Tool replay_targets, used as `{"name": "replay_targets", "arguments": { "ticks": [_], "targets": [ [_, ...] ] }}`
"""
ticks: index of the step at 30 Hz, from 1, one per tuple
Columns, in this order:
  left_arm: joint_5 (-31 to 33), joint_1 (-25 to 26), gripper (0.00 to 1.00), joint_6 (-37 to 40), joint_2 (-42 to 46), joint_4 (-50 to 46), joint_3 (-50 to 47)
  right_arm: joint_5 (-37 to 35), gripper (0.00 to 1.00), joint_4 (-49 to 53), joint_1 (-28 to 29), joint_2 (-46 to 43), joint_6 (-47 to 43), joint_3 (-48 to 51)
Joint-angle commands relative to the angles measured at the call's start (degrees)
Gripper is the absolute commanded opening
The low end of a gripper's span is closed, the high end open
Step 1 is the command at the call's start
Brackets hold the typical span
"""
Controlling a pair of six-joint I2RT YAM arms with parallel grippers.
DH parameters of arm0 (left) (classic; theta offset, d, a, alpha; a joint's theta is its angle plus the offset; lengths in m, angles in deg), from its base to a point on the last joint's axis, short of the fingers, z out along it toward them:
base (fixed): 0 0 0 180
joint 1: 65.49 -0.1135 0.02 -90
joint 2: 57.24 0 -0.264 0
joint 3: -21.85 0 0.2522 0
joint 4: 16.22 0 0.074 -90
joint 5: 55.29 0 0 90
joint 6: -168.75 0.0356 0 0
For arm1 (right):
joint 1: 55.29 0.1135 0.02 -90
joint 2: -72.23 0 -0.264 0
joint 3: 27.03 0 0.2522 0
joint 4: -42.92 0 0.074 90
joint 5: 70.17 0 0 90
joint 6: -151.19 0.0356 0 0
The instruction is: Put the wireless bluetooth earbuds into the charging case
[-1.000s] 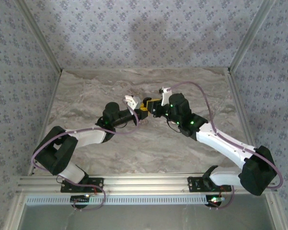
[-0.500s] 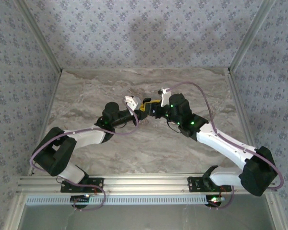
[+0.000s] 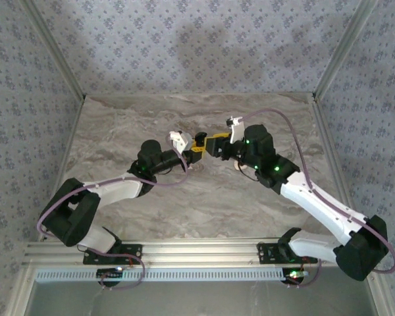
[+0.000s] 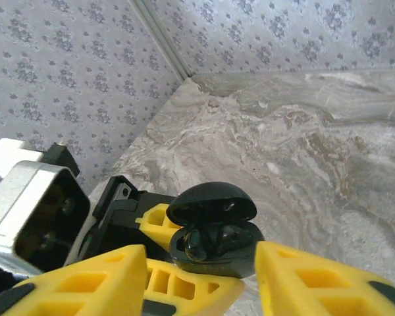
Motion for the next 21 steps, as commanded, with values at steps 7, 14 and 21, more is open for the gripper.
{"name": "replay_targets", "arguments": {
  "ticks": [7, 14, 21],
  "targets": [
    [-1.67, 0.05, 0.14, 1.04, 1.49, 1.25, 0.8, 8.94, 0.25, 1.72, -1.73, 0.98, 4.83, -1.94],
    [-1.85, 0.07, 0.14, 1.04, 1.8, 0.99, 0.83, 11.62, 0.16, -0.34, -1.8, 4.51, 5.64, -3.81],
    [-2.11, 0.11, 0.14, 1.12, 1.91, 0.72, 1.07, 10.87, 0.12, -1.28, -2.16, 5.47, 5.7, -4.15]
  ]
}}
